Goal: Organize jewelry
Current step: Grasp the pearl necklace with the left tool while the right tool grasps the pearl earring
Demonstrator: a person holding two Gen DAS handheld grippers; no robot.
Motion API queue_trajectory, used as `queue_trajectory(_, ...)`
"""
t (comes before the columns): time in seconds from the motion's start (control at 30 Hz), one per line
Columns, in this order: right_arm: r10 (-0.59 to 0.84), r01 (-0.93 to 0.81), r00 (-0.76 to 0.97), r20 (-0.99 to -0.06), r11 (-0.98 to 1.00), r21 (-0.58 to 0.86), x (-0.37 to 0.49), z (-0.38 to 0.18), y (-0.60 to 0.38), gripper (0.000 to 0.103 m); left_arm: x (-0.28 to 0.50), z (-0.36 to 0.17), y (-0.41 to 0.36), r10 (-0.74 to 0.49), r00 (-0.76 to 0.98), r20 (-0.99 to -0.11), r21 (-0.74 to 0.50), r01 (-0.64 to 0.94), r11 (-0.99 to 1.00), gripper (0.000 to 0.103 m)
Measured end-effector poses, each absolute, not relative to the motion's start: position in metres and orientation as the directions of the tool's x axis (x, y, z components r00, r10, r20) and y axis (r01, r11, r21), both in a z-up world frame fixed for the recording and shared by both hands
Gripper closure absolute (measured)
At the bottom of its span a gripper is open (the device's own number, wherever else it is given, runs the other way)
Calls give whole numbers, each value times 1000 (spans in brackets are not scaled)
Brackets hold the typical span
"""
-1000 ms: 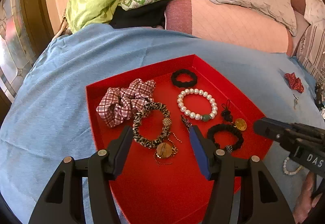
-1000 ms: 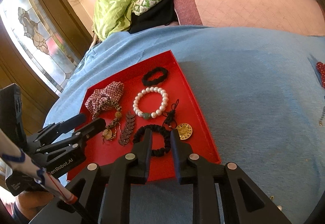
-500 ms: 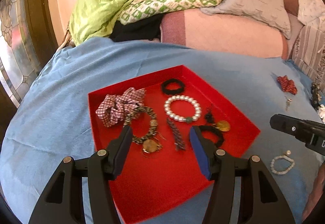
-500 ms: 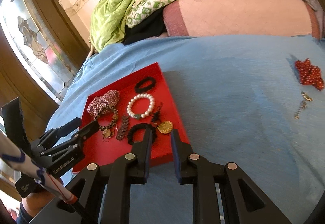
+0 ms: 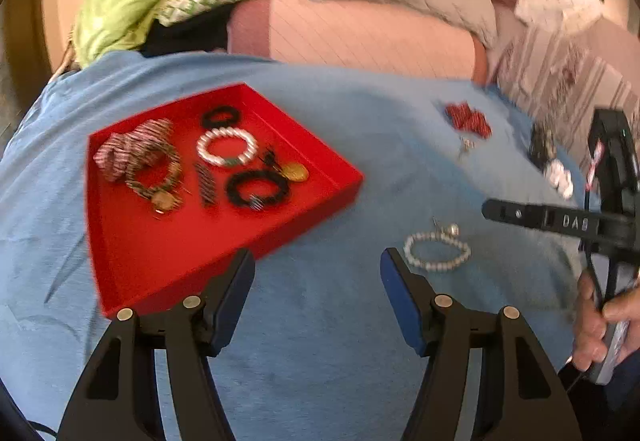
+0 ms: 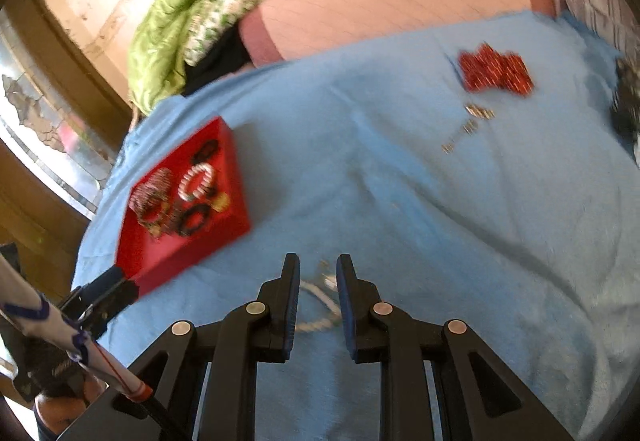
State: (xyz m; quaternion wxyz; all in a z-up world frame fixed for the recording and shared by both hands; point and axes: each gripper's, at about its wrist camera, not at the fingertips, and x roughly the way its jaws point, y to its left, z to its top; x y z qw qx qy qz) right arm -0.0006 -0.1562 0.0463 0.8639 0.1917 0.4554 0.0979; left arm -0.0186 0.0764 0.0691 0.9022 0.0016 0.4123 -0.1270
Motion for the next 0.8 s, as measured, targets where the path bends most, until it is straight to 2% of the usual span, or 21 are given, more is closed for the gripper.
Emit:
queue_trajectory(0.2, 409, 22, 506, -760, 874, 485, 9, 28, -156, 83, -12, 53, 54, -234, 592, -771, -72, 284, 956, 39)
queue_trajectory(0.47, 355, 13, 476, -805, 912, 410, 21, 12, -140, 83, -8, 47, 45, -249, 563, -788, -68, 323, 944, 39)
queue_trajectory(0.57, 299, -23, 489, -820, 944, 330, 23, 13, -129, 83, -8, 45, 41, -257, 555, -791, -68, 338, 939, 39)
queue_trajectory(0.67, 248, -48, 497, -832, 965, 259, 24, 14, -123, 89, -7, 43, 35, -264, 545, -796, -66, 355, 933, 39)
queue_trajectory(0.8, 246, -35, 520, -818, 963, 268, 21, 23, -128, 89, -3, 40, 28, -300, 522, -798, -108, 366, 924, 39)
